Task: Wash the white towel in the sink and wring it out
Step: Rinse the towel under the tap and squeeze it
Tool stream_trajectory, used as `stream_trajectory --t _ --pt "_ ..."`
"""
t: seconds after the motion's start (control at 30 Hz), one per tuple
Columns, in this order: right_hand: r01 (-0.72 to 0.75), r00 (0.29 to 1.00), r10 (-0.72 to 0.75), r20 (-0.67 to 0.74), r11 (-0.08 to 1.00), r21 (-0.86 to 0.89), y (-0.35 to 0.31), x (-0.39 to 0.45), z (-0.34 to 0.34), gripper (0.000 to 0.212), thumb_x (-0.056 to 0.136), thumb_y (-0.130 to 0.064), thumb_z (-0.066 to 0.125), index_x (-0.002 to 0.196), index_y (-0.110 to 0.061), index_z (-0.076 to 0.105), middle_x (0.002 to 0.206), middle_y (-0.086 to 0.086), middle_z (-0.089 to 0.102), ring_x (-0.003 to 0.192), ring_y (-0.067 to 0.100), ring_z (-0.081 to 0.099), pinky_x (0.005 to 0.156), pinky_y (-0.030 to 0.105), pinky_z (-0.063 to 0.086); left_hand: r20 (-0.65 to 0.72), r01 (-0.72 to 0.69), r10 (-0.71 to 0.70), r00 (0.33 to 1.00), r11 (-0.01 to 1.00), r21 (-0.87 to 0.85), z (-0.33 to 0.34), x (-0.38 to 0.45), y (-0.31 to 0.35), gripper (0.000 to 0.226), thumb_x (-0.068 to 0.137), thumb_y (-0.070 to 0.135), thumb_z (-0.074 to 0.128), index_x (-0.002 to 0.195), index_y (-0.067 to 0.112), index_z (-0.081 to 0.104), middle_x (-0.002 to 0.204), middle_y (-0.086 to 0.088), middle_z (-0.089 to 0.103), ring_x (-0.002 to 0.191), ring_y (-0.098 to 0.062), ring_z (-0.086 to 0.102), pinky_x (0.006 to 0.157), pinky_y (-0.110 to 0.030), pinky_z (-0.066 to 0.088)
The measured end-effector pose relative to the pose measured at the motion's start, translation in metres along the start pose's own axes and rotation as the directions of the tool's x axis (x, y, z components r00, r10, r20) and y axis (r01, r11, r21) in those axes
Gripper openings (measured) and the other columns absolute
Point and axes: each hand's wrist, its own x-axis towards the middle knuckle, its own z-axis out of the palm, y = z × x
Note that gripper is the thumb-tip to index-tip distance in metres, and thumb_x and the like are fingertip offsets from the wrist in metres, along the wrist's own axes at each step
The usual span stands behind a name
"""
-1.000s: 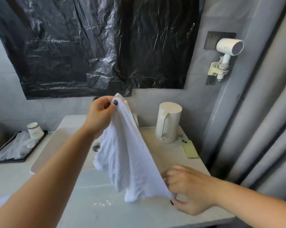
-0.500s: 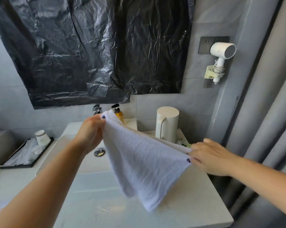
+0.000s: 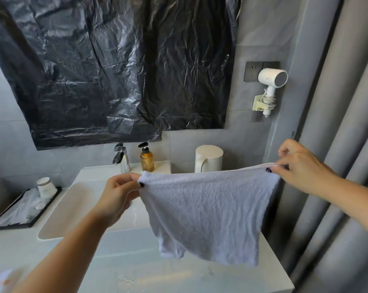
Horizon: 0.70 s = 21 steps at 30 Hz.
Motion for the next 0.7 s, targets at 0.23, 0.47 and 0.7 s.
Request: stream_trajectory --t 0.23,0.47,0.7 --pt "-0.260 0.869 0.218 0.444 0.965 0.033 0.021 -0.038 0.022 0.038 0.084 -0.034 0.072 0.056 -0.010 0.064 0.068 0.000 0.068 0.068 0.019 0.063 0.068 0.031 0.050 -0.117 0.094 -0.105 0.988 0.991 -0.092 0.037 0.003 -0.010 0.026 0.067 0.011 0.059 0.086 -0.007 0.061 0.082 -0.015 0.040 0.070 -0.023 0.036 0.058 -0.033 0.028" --pt "-0.441 0.889 0.355 0.287 0.833 0.333 0.012 -0.054 0.000 0.013 0.066 -0.015 0.088 0.063 -0.020 0.077 0.075 -0.005 0.074 0.079 0.022 0.070 0.077 0.036 0.054 0.071 -0.005 0.001 0.997 0.999 0.049 0.031 -0.008 -0.025 0.033 0.066 0.035 0.087 0.067 0.004 0.073 0.071 -0.009 0.069 0.064 -0.014 0.064 0.063 -0.023 0.054" --pt "-0.200 0.941 0.111 0.321 0.945 0.259 0.021 -0.061 -0.001 0.024 0.079 -0.002 0.077 0.096 -0.019 0.079 0.091 -0.004 0.064 0.077 -0.006 0.057 0.064 0.005 0.038 0.245 -0.313 0.228 0.942 0.859 0.404 0.026 -0.023 -0.036 0.019 0.090 -0.005 0.063 0.091 0.006 0.078 0.104 -0.003 0.076 0.102 -0.017 0.070 0.086 -0.025 0.054"
